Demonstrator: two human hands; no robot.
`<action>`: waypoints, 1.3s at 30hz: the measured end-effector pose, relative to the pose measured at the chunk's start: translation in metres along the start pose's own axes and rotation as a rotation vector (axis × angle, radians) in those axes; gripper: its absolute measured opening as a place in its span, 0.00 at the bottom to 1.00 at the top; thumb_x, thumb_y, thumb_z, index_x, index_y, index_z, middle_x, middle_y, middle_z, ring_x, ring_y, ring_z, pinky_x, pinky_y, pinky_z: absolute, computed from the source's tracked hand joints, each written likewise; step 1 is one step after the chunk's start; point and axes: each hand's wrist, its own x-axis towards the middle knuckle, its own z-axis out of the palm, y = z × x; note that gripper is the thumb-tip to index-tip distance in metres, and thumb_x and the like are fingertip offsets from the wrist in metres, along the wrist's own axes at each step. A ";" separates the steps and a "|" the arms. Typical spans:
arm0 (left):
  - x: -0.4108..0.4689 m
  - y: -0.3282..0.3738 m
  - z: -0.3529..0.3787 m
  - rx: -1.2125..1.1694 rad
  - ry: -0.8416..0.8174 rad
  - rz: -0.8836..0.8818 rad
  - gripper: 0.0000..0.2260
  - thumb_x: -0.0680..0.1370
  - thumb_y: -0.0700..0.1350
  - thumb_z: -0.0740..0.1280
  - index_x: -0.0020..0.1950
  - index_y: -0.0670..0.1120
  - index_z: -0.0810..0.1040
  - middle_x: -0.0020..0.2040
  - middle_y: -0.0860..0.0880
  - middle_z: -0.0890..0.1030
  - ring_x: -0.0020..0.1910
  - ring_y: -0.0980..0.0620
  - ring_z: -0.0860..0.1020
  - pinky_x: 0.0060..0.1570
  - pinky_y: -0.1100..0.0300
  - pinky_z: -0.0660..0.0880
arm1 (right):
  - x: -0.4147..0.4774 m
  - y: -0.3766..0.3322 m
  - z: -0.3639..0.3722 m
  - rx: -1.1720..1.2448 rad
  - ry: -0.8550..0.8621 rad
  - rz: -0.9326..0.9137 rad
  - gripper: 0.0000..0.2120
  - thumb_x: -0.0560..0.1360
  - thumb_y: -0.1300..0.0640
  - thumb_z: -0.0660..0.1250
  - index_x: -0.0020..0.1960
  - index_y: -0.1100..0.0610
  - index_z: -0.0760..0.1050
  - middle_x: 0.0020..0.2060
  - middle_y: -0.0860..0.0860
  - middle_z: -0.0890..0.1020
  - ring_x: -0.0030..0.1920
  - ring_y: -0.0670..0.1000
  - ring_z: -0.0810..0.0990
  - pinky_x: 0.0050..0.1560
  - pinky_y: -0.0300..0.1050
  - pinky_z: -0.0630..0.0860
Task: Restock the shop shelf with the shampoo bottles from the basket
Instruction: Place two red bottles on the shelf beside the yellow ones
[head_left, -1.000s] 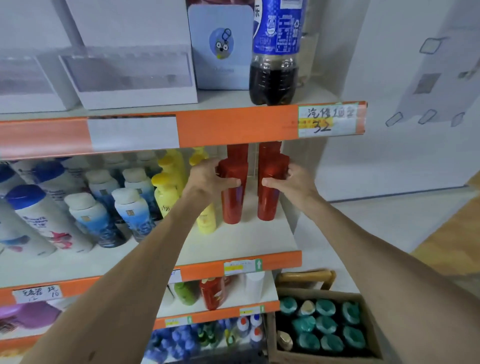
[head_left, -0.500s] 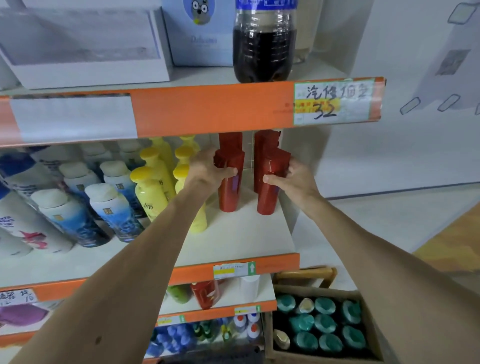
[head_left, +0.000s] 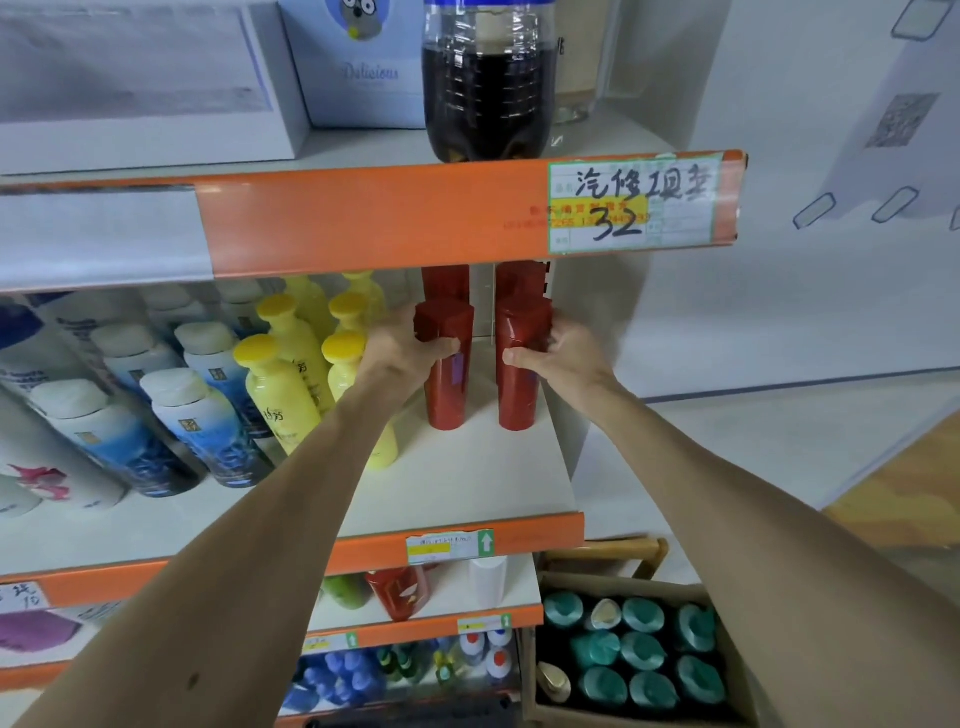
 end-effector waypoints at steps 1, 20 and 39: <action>0.001 0.000 0.000 0.002 -0.014 -0.007 0.16 0.72 0.40 0.73 0.58 0.43 0.77 0.52 0.46 0.81 0.49 0.49 0.78 0.47 0.61 0.72 | 0.000 0.000 0.000 -0.002 -0.002 -0.001 0.22 0.57 0.44 0.76 0.50 0.45 0.78 0.50 0.47 0.85 0.52 0.50 0.84 0.60 0.55 0.79; 0.004 0.011 0.000 0.077 0.020 -0.028 0.25 0.70 0.44 0.75 0.64 0.42 0.70 0.52 0.49 0.76 0.50 0.51 0.74 0.47 0.60 0.69 | -0.009 -0.001 -0.007 0.002 0.019 0.004 0.22 0.61 0.37 0.75 0.51 0.47 0.78 0.49 0.46 0.85 0.51 0.48 0.84 0.60 0.54 0.78; -0.018 0.033 -0.015 0.386 0.122 0.158 0.25 0.73 0.42 0.71 0.66 0.40 0.67 0.64 0.41 0.71 0.63 0.43 0.70 0.60 0.54 0.67 | -0.038 -0.026 -0.026 -0.122 0.150 -0.015 0.13 0.80 0.47 0.63 0.62 0.51 0.72 0.50 0.44 0.79 0.55 0.48 0.77 0.57 0.45 0.71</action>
